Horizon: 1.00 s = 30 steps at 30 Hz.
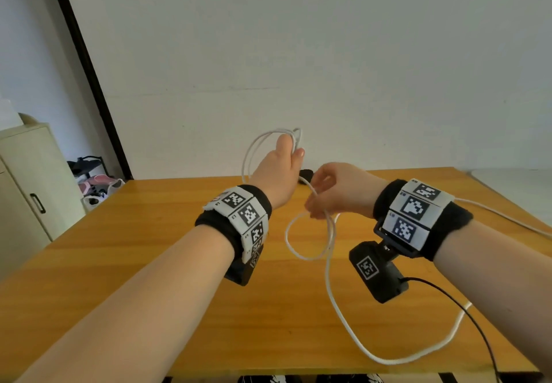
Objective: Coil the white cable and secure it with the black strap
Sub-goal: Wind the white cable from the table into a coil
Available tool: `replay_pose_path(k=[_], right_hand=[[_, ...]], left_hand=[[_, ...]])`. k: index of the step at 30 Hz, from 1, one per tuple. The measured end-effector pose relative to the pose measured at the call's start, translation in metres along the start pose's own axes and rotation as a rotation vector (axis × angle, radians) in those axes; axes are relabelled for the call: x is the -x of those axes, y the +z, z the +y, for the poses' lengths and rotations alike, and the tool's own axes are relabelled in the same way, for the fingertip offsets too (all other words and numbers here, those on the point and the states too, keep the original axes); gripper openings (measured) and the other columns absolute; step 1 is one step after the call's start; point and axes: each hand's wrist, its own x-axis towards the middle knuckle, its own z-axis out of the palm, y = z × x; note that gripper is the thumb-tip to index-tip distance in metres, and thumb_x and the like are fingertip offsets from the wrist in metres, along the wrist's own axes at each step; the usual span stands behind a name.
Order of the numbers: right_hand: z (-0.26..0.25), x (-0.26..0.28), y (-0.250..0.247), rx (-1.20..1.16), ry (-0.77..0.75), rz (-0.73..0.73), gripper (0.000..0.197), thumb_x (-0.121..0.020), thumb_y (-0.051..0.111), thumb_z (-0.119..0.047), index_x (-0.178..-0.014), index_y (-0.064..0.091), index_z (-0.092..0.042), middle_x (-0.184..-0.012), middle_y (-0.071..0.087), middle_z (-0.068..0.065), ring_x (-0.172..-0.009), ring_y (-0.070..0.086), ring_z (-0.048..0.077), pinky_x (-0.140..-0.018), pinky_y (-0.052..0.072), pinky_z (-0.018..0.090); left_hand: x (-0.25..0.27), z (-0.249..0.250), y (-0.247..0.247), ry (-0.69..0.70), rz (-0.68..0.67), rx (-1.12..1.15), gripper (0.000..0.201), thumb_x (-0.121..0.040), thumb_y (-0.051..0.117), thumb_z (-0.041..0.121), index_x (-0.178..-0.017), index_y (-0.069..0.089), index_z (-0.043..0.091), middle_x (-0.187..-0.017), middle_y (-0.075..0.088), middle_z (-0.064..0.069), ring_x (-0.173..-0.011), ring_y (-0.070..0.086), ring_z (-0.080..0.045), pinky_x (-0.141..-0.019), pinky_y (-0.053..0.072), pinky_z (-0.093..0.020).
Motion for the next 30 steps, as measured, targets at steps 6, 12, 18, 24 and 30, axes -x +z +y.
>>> replay_pose_path(k=[6, 12, 18, 24, 30], right_hand=[[0.023, -0.003, -0.003, 0.389, 0.006, -0.147, 0.021, -0.091, 0.056, -0.027, -0.095, 0.066, -0.009, -0.088, 0.075, -0.001, -0.083, 0.07, 0.01, -0.078, 0.055, 0.024], [0.017, -0.008, -0.01, -0.391, -0.017, 0.148, 0.021, -0.095, 0.052, -0.019, -0.101, 0.064, -0.002, -0.074, 0.065, 0.015, -0.074, 0.068, 0.026, -0.07, 0.06, 0.032], [0.011, -0.02, -0.022, -0.613, -0.026, 0.266, 0.025, -0.087, 0.065, -0.016, -0.108, 0.066, -0.003, -0.064, 0.047, 0.003, -0.054, 0.046, 0.013, -0.064, 0.055, 0.029], [0.014, -0.025, -0.03, -0.791, 0.004, 0.244, 0.019, -0.082, 0.067, -0.007, -0.1, 0.065, -0.003, -0.07, 0.052, 0.003, -0.054, 0.041, 0.011, -0.055, 0.042, 0.023], [0.012, -0.024, -0.021, -0.801, -0.114, -0.085, 0.042, -0.086, 0.049, -0.047, -0.107, 0.058, -0.012, -0.095, 0.061, 0.004, -0.079, 0.061, 0.015, -0.074, 0.047, 0.033]], left_hand=[[-0.015, -0.014, -0.021, -0.16, 0.135, 0.22, 0.018, -0.101, 0.027, 0.03, -0.097, 0.033, 0.014, -0.073, 0.053, 0.0, -0.058, 0.051, -0.012, -0.053, 0.038, -0.027], [-0.008, -0.016, -0.021, -0.245, -0.005, 0.349, 0.025, -0.101, 0.029, 0.031, -0.083, 0.042, 0.019, -0.067, 0.052, -0.004, -0.049, 0.04, -0.018, -0.054, 0.039, -0.031], [0.002, -0.008, -0.023, -0.334, -0.242, 0.517, 0.046, -0.095, 0.03, 0.054, -0.079, 0.05, 0.016, -0.051, 0.029, 0.006, -0.043, 0.026, -0.011, -0.045, 0.03, -0.023], [0.008, 0.003, -0.031, -0.408, -0.422, 0.887, 0.044, -0.097, 0.033, 0.05, -0.071, 0.047, 0.017, -0.041, 0.021, 0.011, -0.033, 0.018, -0.005, -0.037, 0.022, -0.017], [0.005, 0.011, -0.033, -0.455, -0.365, 1.135, 0.045, -0.095, 0.036, 0.052, -0.065, 0.043, 0.019, -0.04, 0.02, 0.011, -0.031, 0.018, -0.004, -0.035, 0.021, -0.016]])
